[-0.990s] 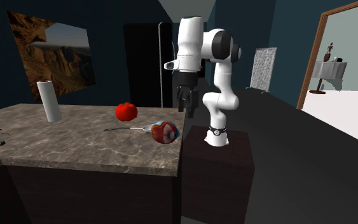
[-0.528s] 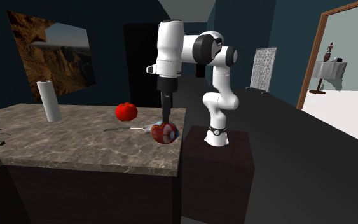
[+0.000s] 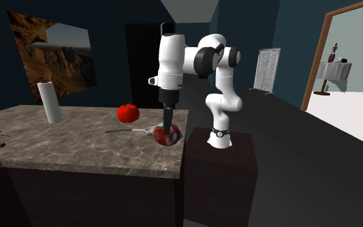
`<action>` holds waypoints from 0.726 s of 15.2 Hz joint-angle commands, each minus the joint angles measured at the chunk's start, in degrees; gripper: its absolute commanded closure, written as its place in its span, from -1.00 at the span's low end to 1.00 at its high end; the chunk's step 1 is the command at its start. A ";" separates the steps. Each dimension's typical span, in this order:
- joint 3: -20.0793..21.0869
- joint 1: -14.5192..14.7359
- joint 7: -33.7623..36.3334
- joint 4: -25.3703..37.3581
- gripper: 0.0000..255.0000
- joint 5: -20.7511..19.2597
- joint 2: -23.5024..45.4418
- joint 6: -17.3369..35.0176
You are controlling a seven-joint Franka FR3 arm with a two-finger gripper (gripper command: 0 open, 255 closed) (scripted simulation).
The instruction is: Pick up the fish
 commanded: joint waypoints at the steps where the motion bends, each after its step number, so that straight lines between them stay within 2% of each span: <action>1: 0.00 0.01 0.02 -0.22 1.00 0.00 -0.03 0.22; 11: 0.01 0.01 0.00 0.55 1.00 0.01 -0.01 -0.53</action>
